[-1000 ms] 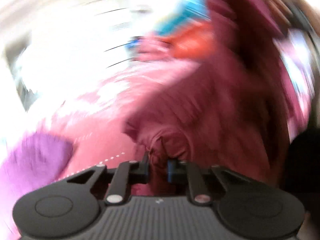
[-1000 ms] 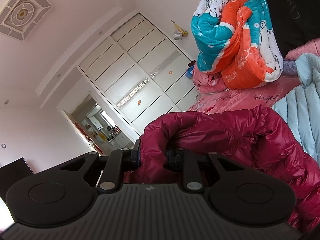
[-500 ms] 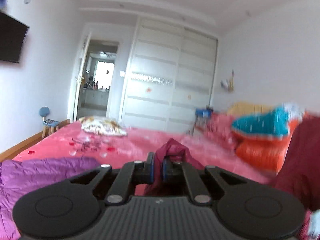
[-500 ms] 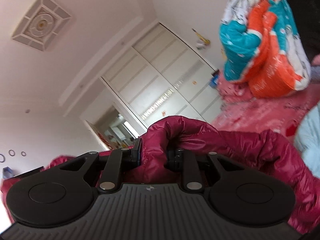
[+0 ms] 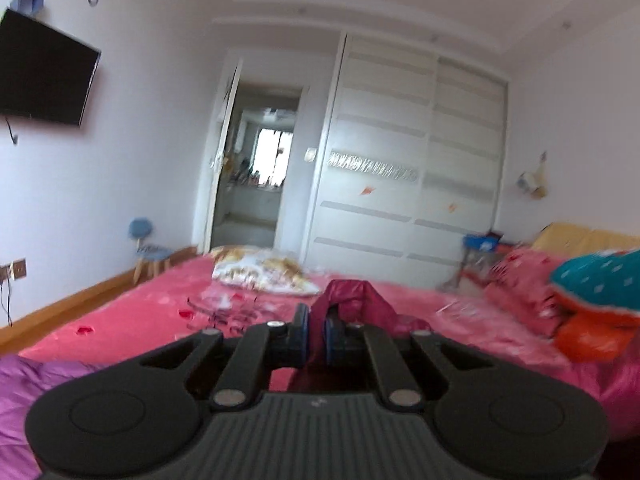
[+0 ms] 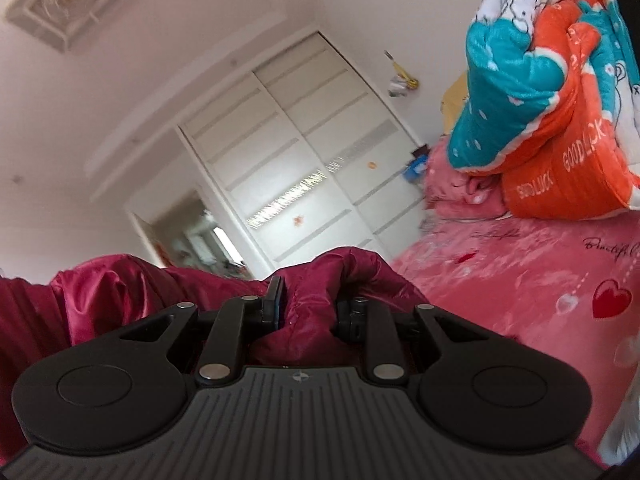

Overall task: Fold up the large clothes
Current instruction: 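Lower the dark red jacket onto the bed with both tools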

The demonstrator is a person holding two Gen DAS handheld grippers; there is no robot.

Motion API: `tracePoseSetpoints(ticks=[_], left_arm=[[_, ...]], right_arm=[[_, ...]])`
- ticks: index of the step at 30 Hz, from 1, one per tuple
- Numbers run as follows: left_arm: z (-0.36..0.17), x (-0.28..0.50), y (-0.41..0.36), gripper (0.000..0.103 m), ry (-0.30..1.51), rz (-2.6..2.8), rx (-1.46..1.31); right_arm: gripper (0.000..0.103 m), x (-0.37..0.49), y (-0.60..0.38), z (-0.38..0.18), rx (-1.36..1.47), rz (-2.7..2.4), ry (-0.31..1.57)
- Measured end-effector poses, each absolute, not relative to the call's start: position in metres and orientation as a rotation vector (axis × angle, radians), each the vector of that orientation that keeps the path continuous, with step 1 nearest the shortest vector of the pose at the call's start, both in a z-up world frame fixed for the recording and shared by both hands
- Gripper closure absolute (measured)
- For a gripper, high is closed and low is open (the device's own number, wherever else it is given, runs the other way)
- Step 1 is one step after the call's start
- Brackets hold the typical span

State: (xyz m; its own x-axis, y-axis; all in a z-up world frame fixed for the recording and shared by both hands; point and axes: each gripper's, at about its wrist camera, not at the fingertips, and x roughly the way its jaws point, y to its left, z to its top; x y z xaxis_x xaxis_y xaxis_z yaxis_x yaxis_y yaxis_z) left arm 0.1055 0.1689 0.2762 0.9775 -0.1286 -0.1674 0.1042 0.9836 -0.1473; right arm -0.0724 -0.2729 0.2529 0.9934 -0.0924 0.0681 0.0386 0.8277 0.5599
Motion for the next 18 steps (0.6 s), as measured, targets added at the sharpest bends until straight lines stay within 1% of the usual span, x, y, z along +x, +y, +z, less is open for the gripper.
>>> tracePoseSetpoints(ticks=[2, 3, 4, 6, 7, 8, 9, 10, 11, 12, 18], left_arm=[[0.259, 0.14, 0.16, 0.097, 0.22, -0.095, -0.12], [0.246, 0.161, 0.151, 0.096, 0.255, -0.081, -0.098], [0.234, 0.174, 0.145, 0.095, 0.289, -0.068, -0.087], [0.21, 0.192, 0.134, 0.086, 0.351, -0.051, -0.05], [0.201, 0.197, 0.128, 0.083, 0.377, -0.046, -0.026], [0.192, 0.197, 0.125, 0.081, 0.392, -0.042, -0.011], [0.185, 0.194, 0.126, 0.078, 0.396, -0.046, -0.011], [0.183, 0.187, 0.128, 0.073, 0.395, -0.051, -0.018], [0.18, 0.183, 0.132, 0.057, 0.396, -0.05, -0.026], [0.179, 0.177, 0.135, 0.049, 0.395, -0.042, -0.026], [0.183, 0.136, 0.17, 0.047, 0.414, -0.017, -0.054]], right_arm=[[0.075, -0.036, -0.283, 0.24, 0.582, -0.109, -0.022], [0.073, -0.019, -0.292, 0.229, 0.593, -0.133, 0.016], [0.068, -0.004, -0.3, 0.218, 0.605, -0.154, 0.058], [0.052, 0.018, -0.315, 0.192, 0.621, -0.214, 0.143], [0.03, 0.025, -0.322, 0.18, 0.623, -0.246, 0.182], [0.011, 0.027, -0.327, 0.169, 0.616, -0.267, 0.204], [0.004, 0.024, -0.332, 0.159, 0.605, -0.283, 0.205], [0.0, 0.017, -0.335, 0.15, 0.596, -0.296, 0.199], [0.001, 0.01, -0.337, 0.143, 0.587, -0.302, 0.201], [0.0, 0.004, -0.34, 0.136, 0.583, -0.312, 0.207], [0.0, -0.05, -0.336, 0.119, 0.634, -0.288, 0.18]])
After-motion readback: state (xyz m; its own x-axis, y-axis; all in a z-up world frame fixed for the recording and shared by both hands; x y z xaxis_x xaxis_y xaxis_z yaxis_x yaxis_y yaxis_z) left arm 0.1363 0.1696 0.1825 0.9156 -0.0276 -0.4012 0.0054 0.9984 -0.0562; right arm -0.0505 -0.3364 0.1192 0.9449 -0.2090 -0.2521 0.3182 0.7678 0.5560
